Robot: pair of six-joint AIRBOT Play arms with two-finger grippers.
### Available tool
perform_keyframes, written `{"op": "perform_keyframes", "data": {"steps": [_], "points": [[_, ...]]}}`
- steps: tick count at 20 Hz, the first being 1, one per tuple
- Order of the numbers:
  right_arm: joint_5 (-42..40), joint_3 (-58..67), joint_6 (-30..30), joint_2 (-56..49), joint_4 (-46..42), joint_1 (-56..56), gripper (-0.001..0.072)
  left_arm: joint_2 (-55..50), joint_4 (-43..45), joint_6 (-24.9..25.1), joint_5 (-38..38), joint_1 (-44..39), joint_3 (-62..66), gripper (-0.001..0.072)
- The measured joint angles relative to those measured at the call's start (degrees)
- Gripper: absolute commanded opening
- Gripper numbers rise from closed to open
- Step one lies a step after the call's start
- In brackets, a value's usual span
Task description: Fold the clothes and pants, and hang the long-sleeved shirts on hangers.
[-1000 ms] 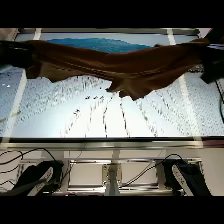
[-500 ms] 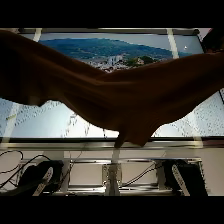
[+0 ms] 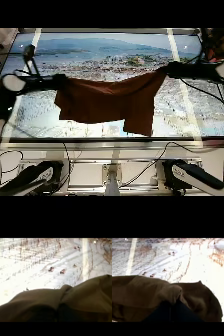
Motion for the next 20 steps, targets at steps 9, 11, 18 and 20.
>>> {"op": "perform_keyframes", "data": {"steps": [9, 11, 18, 20], "points": [[-15.8, 0.0, 1.0, -19.7, 15.6, 0.1, 0.0023, -17.1, -25.5, 12.7, 15.6, 0.7, 2.1, 0.0048], [-18.7, 0.0, 1.0, -20.4, 16.8, 0.1, 0.0376, -17.7, -26.9, 14.8, 16.8, 1.0, 3.0, 0.0641], [-19.2, 0.1, 0.9, -20.8, 9.9, -1.7, 0.0546, -18.1, -23.3, 17.3, 15.5, 3.3, 3.8, 0.0691], [-15.6, 0.3, 0.8, -20.6, 5.5, -4.2, 0.0546, -17.5, -22.2, 17.4, 11.9, 6.0, 3.9, 0.0691]]}}
